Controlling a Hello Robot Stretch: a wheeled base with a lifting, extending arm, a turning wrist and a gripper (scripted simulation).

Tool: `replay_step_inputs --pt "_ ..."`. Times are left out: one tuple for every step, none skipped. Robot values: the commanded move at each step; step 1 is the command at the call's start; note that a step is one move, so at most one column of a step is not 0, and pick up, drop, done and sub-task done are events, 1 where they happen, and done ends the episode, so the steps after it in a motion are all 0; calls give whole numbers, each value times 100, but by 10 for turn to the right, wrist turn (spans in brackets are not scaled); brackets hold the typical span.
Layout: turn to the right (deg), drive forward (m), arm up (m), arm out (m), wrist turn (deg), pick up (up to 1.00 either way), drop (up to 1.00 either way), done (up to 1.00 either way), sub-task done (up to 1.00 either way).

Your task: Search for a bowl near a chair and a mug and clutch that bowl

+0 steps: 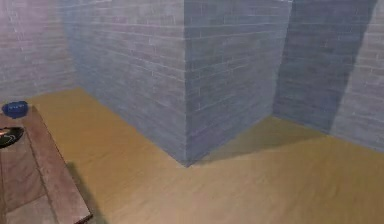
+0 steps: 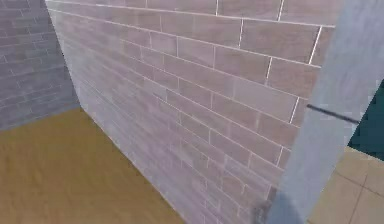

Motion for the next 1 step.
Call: replay_step_inputs --pt "0 75 0 0 0 0 0 0 0"
